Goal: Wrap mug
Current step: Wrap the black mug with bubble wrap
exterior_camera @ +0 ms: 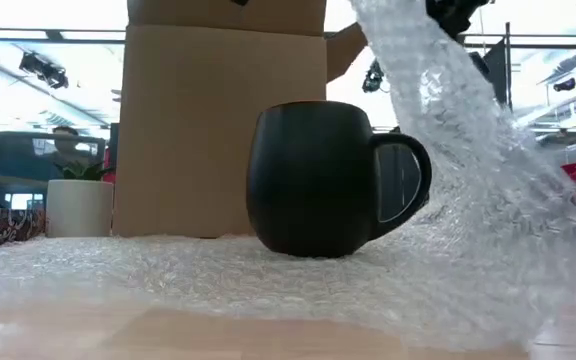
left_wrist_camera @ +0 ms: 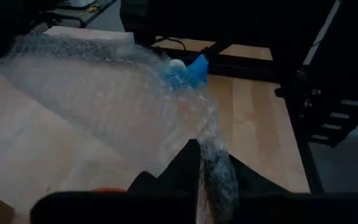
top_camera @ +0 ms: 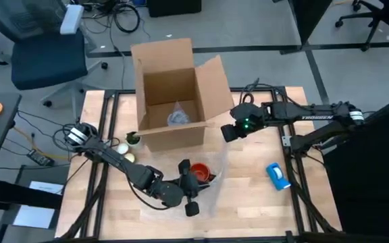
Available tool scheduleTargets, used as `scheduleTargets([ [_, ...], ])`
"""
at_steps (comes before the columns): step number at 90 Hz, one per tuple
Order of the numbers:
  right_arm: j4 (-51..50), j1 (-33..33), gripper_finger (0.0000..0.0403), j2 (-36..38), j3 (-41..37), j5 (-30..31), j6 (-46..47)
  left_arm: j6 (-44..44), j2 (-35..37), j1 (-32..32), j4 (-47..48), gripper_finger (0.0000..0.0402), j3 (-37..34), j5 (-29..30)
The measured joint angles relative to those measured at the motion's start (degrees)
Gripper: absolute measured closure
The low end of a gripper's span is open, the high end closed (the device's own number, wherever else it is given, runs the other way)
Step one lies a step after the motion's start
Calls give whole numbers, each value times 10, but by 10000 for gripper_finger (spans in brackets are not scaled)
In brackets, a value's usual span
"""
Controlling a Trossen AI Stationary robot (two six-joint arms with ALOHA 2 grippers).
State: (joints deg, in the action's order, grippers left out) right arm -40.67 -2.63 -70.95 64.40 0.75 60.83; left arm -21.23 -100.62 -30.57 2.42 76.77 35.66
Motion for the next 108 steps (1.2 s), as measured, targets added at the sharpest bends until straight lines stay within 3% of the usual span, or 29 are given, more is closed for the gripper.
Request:
scheduleTargets([
  [24, 8, 35, 403, 1, 0, 10, -61, 18, 0, 0, -15, 402, 0, -35],
  [44, -60, 33, 403, 20, 0, 9, 4, 62, 0, 0, -78, 402, 0, -90],
  [69, 4, 34, 403, 32, 0, -38, 64, 76, 0, 0, -77, 402, 0, -96],
  [85, 84, 57, 403, 31, 0, -22, 3, 90, 0, 0, -73, 402, 0, -104],
  [108, 76, 71, 403, 31, 0, 26, -35, 105, 9, -3, -96, 402, 0, -147],
])
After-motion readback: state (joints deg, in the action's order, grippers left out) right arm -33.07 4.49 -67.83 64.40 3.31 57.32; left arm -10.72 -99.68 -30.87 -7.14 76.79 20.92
